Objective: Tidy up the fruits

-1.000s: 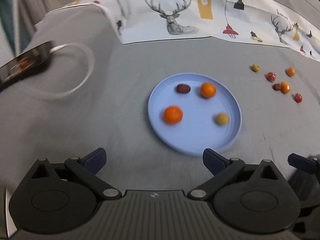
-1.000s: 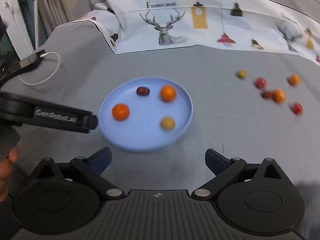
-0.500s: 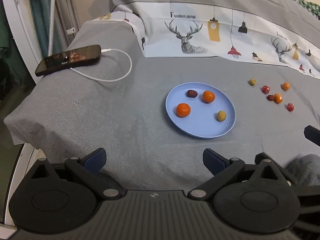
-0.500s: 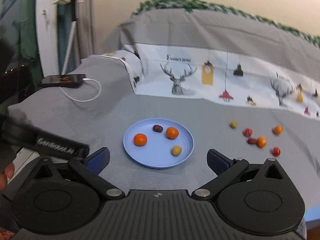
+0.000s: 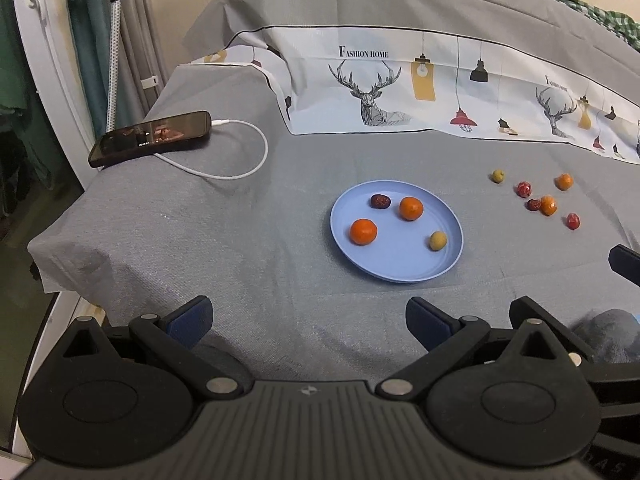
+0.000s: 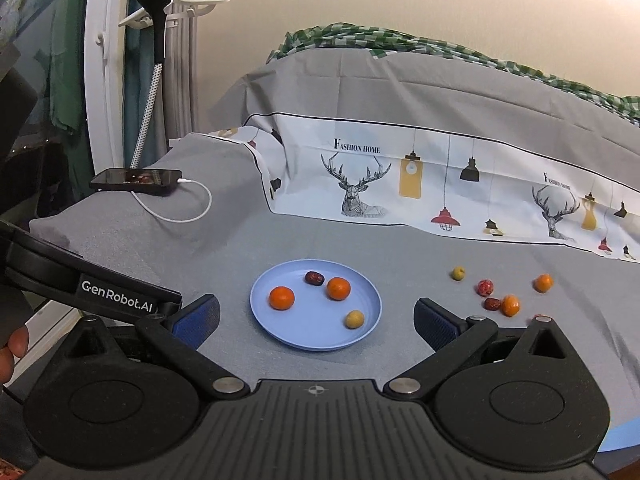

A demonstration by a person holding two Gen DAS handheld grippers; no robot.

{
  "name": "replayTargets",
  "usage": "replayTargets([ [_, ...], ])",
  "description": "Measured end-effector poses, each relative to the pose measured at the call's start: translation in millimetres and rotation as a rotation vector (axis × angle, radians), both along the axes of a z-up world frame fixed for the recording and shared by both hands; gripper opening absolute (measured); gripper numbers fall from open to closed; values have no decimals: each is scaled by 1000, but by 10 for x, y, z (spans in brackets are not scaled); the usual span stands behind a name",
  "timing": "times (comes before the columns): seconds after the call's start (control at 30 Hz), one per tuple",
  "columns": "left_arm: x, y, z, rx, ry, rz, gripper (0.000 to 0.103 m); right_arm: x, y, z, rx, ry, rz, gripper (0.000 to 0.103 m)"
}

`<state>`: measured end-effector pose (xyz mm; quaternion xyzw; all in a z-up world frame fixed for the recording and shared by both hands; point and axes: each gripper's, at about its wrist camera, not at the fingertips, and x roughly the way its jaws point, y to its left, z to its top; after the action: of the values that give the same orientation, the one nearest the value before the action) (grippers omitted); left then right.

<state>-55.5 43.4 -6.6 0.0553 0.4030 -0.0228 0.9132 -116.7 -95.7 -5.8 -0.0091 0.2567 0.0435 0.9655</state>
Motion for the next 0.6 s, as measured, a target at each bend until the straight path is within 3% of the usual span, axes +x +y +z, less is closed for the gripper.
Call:
replayTargets([
  [0.37,102,-70,-28,14,8,-19,103,62,-60,-58,20,17,-30,102],
  [0.6,327,-327,-147,42,54,-53,103,176,-248,-209,58,54,-70,102],
])
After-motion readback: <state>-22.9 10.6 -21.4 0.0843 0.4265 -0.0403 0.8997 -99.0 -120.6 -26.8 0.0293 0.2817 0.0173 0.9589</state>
